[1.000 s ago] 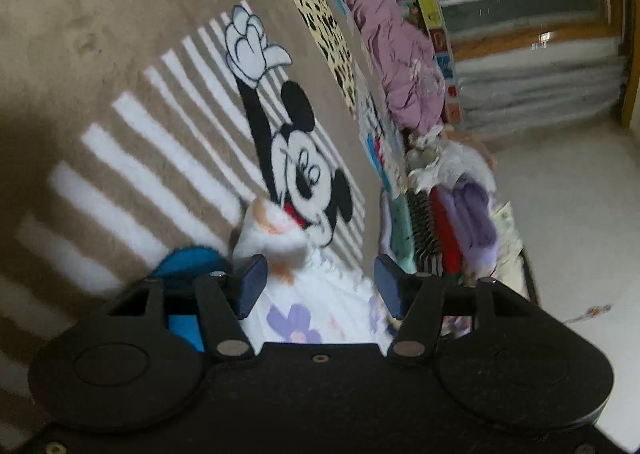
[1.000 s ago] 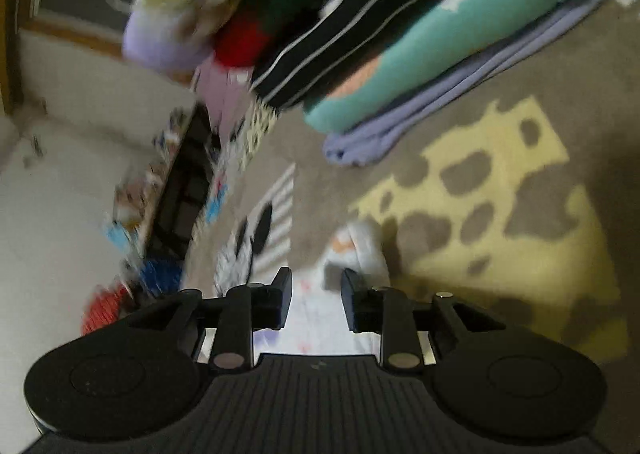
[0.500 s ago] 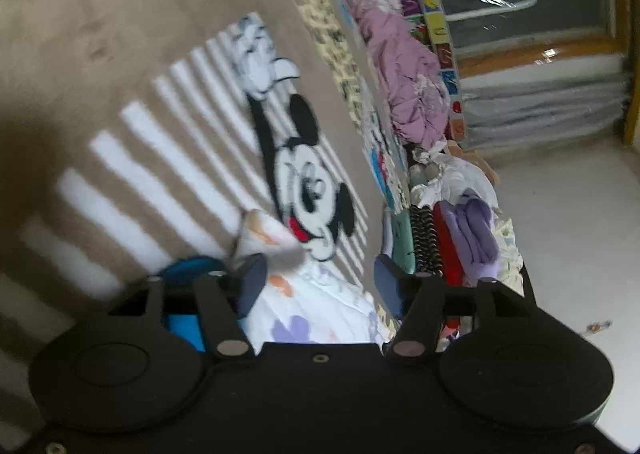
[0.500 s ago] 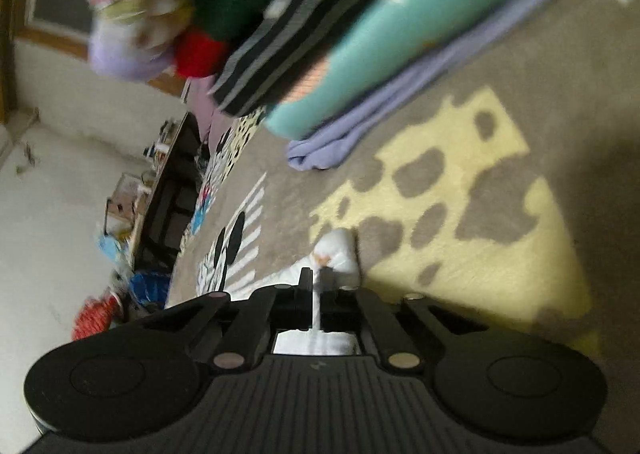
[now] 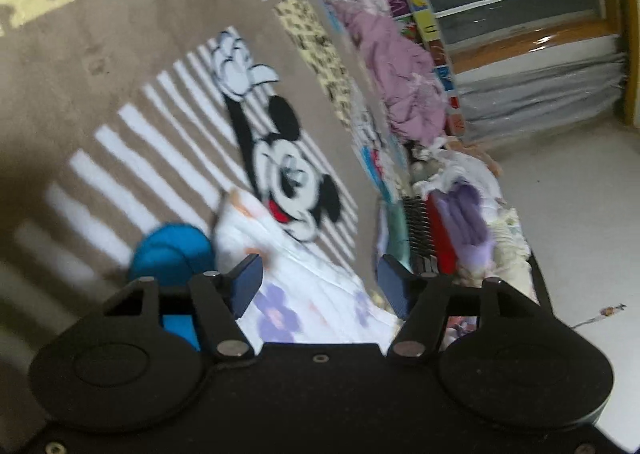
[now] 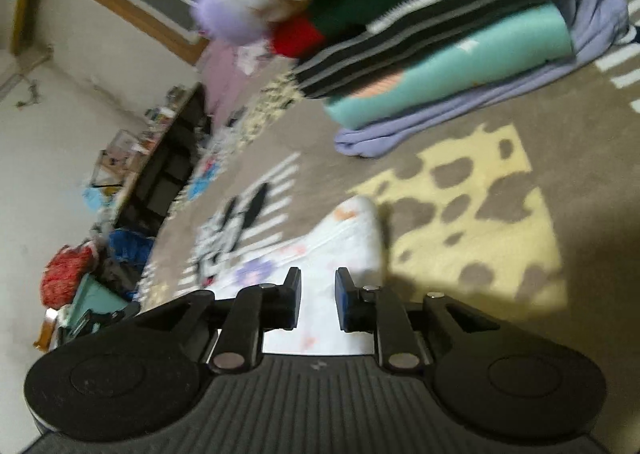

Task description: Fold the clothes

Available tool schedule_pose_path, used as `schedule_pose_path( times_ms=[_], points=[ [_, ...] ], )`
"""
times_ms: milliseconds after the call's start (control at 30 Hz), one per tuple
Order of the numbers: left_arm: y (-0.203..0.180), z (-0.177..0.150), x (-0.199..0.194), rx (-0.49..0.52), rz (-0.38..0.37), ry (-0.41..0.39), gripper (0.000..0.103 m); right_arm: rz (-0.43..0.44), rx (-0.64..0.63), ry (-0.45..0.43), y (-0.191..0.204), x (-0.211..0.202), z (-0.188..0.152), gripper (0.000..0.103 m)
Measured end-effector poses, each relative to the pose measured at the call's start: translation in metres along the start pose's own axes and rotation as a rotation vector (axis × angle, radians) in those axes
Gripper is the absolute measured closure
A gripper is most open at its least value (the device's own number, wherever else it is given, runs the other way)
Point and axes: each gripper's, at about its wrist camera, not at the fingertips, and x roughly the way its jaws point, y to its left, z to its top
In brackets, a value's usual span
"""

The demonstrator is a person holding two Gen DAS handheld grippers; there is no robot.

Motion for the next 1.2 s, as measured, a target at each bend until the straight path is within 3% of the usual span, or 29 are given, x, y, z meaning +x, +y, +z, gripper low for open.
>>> schedule_pose_path(
  times_ms=[167,267,400,467,533,567,733,800,833,867,933,1033,1100,1200],
  points=[
    [-0.007,-0.030,-0.019,-0.050,-0.061,-0.005,0.038,0.021,0.016,0.044,-0.006,-0.018,-0.026,0.081],
    [-0.008,-0.053,-0.022,-0.035,-0.054,0.029,0.037,-0.009,0.025,0.069,-0.015,-0.016,-0.044,0.080],
    [-0.008,-0.085,-0.029,0.011,-0.007,0.067,0.037,0.025,0.028,-0.008,-0.007,-0.043,-0.056,0.075],
    [-0.007,-0.099,-0.028,0.054,0.058,0.070,0.037,0.006,-0.013,0.002,-0.001,-0.049,-0.070,0.072],
    [-0.005,-0.109,-0.027,0.117,0.113,0.050,0.040,-0.029,-0.065,0.008,0.002,-0.052,-0.084,0.076],
    [-0.006,-0.114,-0.032,0.120,0.114,0.026,0.040,-0.047,-0.097,-0.005,0.002,-0.053,-0.091,0.082],
    [-0.045,-0.156,-0.062,0.333,0.081,-0.027,0.038,0.013,-0.213,-0.184,0.024,-0.107,-0.125,0.078],
    [-0.048,-0.178,-0.061,0.375,0.114,-0.025,0.038,-0.009,-0.252,-0.166,0.025,-0.115,-0.145,0.077],
    [-0.049,-0.188,-0.059,0.422,0.176,-0.032,0.038,-0.054,-0.279,-0.144,0.024,-0.115,-0.156,0.077],
    [-0.056,-0.203,-0.052,0.550,0.300,-0.050,0.038,-0.106,-0.310,-0.124,0.022,-0.114,-0.166,0.077],
    [-0.072,-0.239,-0.040,0.834,0.523,-0.084,0.039,-0.134,-0.378,-0.177,0.026,-0.129,-0.189,0.077],
    [-0.090,-0.293,-0.035,1.146,0.633,-0.136,0.039,-0.168,-0.460,-0.246,0.039,-0.149,-0.208,0.072],
    [-0.086,-0.311,-0.023,1.196,0.676,-0.075,0.039,-0.275,-0.519,-0.155,0.034,-0.137,-0.212,0.070],
    [-0.082,-0.316,-0.021,1.177,0.693,-0.088,0.039,-0.227,-0.467,-0.186,0.028,-0.151,-0.211,0.070]
  ],
)
